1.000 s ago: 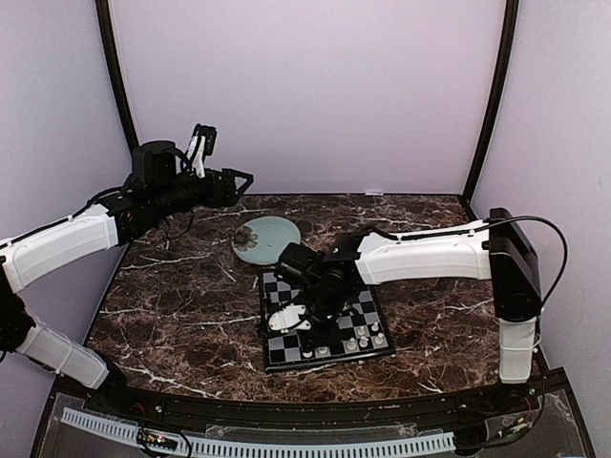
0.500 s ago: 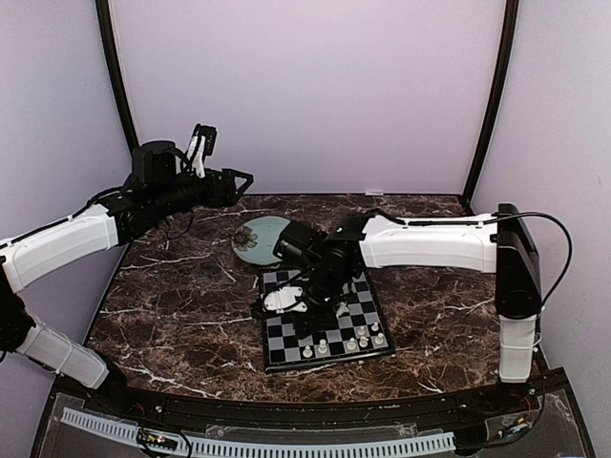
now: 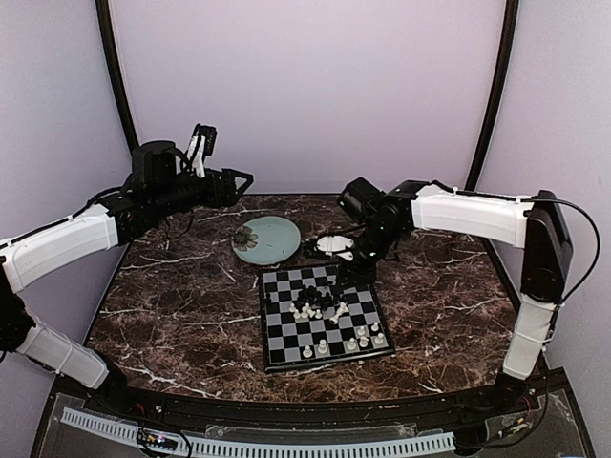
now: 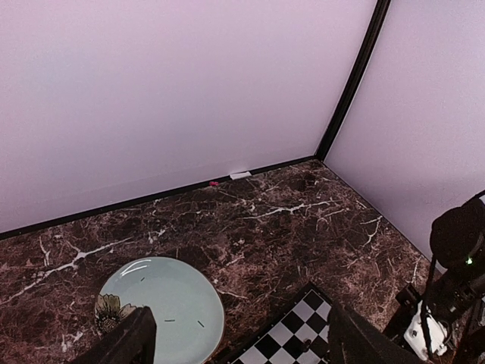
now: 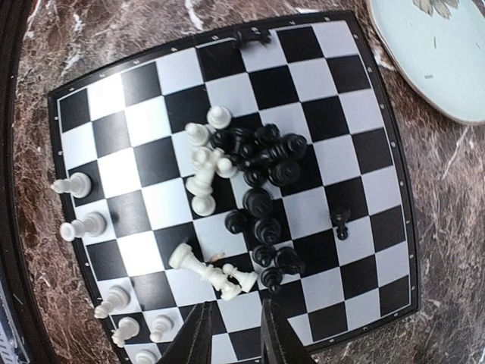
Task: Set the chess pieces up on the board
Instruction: Pick up the king from the chessboard.
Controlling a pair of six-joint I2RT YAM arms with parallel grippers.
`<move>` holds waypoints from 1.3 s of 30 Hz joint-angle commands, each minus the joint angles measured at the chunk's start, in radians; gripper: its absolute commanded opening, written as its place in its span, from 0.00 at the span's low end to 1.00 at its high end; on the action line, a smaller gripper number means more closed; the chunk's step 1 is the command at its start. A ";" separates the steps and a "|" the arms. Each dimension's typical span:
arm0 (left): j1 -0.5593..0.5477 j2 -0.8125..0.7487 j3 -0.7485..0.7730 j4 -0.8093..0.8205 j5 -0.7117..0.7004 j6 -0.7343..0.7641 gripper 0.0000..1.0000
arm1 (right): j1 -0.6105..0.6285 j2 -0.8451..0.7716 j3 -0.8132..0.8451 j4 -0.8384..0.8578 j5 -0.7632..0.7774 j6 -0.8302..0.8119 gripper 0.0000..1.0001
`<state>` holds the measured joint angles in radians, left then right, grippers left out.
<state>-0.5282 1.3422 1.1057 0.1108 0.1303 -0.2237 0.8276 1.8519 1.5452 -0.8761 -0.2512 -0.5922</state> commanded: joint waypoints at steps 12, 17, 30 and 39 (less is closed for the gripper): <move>-0.001 0.002 0.000 -0.005 0.003 0.000 0.80 | -0.158 -0.013 -0.182 0.187 -0.061 0.060 0.23; -0.001 0.003 0.001 -0.006 0.005 -0.001 0.80 | -0.145 0.016 -0.157 0.173 -0.049 0.050 0.24; -0.001 -0.003 0.001 -0.005 0.006 -0.003 0.80 | -0.017 -0.003 -0.195 0.122 -0.007 -0.120 0.18; 0.000 -0.006 0.001 -0.007 0.001 0.001 0.80 | 0.016 0.033 -0.181 0.134 0.058 -0.157 0.21</move>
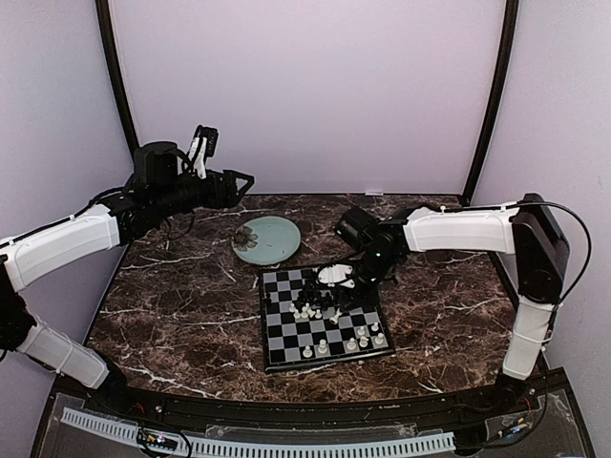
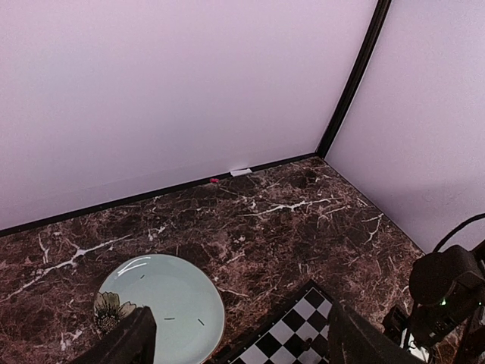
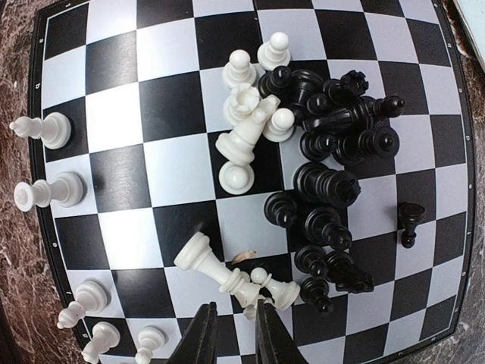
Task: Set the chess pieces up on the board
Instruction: Pick up the king from the chessboard.
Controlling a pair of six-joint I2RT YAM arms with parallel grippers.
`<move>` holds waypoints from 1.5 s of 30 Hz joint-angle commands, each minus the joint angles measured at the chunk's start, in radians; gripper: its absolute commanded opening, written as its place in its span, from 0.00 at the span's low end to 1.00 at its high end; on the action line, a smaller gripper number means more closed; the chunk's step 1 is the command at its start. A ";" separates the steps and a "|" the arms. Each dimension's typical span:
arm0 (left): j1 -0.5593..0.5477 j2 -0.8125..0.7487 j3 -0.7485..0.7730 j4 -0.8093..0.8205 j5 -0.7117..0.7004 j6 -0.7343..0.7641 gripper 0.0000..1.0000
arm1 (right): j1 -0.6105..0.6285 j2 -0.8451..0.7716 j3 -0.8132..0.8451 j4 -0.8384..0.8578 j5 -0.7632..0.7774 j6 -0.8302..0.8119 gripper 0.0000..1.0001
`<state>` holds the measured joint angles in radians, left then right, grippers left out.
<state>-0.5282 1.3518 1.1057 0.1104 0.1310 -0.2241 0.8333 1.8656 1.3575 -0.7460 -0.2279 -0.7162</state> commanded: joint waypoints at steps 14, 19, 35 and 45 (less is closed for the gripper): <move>-0.002 -0.019 0.001 -0.006 -0.001 0.002 0.80 | 0.036 0.058 0.009 0.025 0.049 -0.049 0.28; -0.001 -0.017 0.001 -0.006 0.001 0.002 0.80 | 0.040 0.063 0.009 0.025 0.047 -0.048 0.27; -0.001 -0.013 0.002 -0.006 0.007 -0.001 0.80 | 0.041 0.065 0.014 0.024 0.026 -0.028 0.26; -0.001 -0.019 0.003 -0.006 0.007 -0.001 0.80 | 0.044 0.110 0.045 0.019 0.005 -0.019 0.27</move>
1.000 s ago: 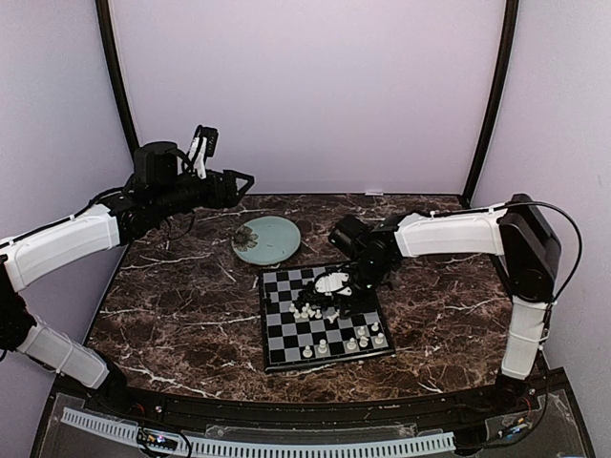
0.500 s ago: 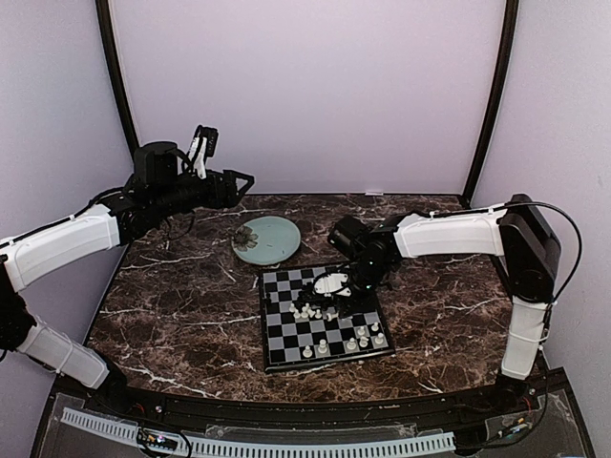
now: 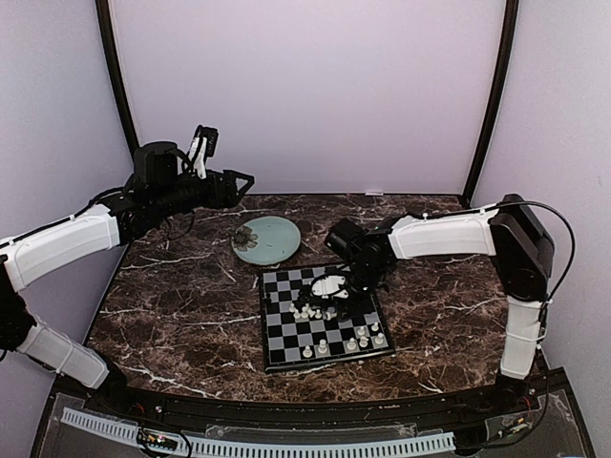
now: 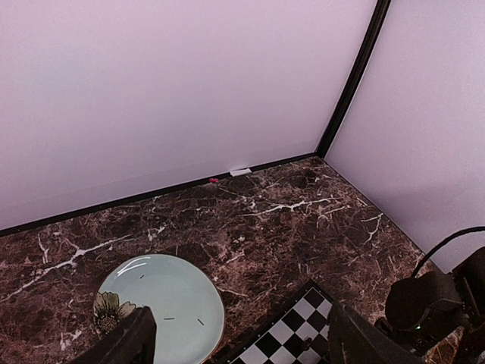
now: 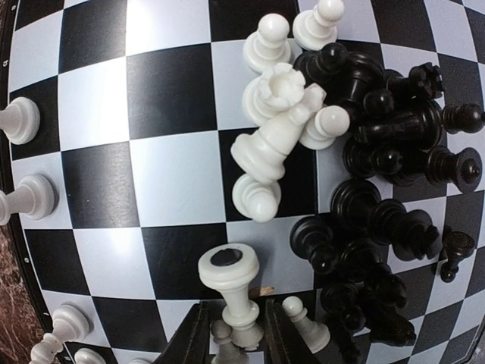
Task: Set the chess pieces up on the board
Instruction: Pick up the king from the chessboard, then pass from the left arm to the right
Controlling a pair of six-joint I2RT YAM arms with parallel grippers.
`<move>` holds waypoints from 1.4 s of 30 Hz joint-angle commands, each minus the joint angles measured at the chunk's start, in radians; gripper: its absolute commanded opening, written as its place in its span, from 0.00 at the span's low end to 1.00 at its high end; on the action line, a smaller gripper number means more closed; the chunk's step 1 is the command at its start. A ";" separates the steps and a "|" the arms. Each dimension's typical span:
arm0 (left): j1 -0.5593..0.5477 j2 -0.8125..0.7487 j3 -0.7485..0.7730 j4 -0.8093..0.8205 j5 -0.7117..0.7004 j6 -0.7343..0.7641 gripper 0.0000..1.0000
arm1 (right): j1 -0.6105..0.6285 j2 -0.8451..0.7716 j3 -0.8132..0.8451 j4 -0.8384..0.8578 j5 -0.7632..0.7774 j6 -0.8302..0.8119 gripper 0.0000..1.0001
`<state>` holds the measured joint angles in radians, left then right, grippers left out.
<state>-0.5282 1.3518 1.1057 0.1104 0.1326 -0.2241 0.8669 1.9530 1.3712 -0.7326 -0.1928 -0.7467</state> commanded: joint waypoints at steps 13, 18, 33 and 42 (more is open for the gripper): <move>-0.001 -0.021 0.003 -0.006 0.012 -0.005 0.80 | 0.011 -0.016 0.040 -0.009 -0.066 0.030 0.17; -0.001 -0.017 0.002 -0.006 0.009 -0.001 0.80 | 0.011 -0.046 0.043 -0.016 -0.067 0.036 0.16; -0.005 0.031 0.004 -0.003 0.056 -0.040 0.80 | -0.019 -0.146 0.094 -0.077 -0.077 0.058 0.14; -0.060 0.157 0.052 -0.040 0.198 -0.105 0.78 | -0.094 -0.176 0.173 -0.070 -0.139 0.138 0.13</move>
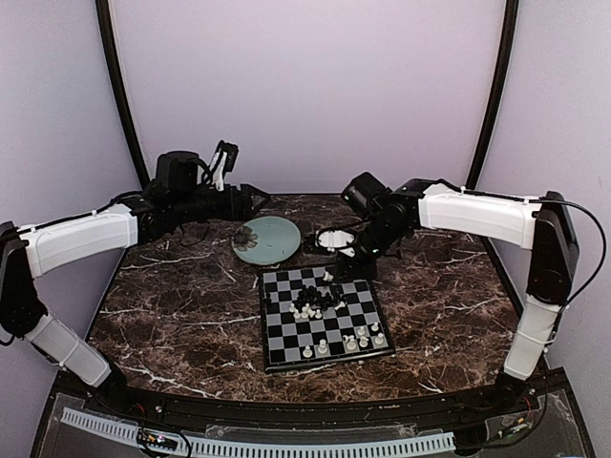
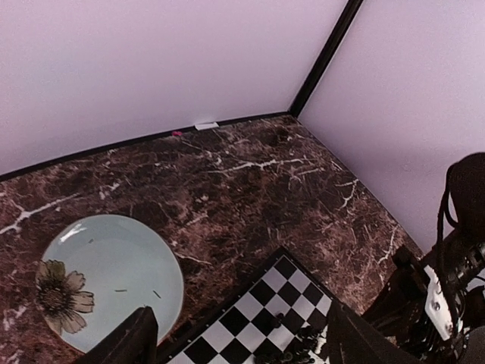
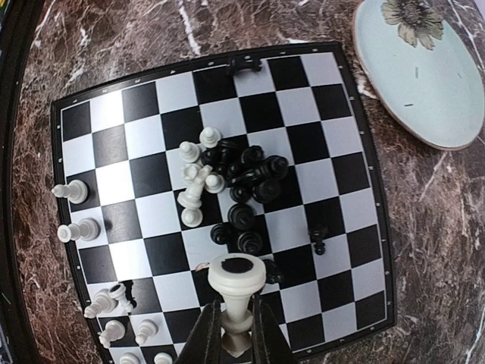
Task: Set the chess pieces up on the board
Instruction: Pass from the left arm to the right
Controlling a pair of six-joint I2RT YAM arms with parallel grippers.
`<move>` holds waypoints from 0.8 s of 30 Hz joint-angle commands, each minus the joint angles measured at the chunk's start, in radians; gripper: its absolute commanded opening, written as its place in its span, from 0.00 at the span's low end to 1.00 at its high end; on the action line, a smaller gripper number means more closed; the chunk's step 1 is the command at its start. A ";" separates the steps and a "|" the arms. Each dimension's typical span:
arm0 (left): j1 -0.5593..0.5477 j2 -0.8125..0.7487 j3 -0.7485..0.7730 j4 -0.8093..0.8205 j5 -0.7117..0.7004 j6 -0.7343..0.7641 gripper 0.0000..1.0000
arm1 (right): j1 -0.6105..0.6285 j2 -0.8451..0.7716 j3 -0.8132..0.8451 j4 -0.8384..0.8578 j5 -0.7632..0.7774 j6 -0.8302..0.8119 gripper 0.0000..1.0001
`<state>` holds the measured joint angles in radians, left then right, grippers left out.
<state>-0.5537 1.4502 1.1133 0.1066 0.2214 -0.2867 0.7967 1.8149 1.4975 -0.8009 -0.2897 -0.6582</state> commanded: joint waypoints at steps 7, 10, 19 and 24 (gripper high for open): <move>-0.076 0.194 0.083 -0.016 0.331 -0.152 0.77 | -0.048 -0.046 0.062 0.008 -0.058 0.075 0.13; -0.082 0.242 0.082 0.035 0.411 -0.206 0.78 | -0.062 -0.044 0.076 0.010 -0.083 0.093 0.13; -0.102 0.327 0.070 0.195 0.629 -0.365 0.75 | -0.070 -0.033 0.094 0.019 -0.112 0.115 0.13; -0.109 0.358 0.064 0.255 0.684 -0.423 0.71 | -0.070 -0.016 0.118 0.010 -0.143 0.121 0.13</move>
<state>-0.6548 1.8008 1.1648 0.2756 0.8127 -0.6418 0.7303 1.7950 1.5700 -0.8017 -0.3882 -0.5568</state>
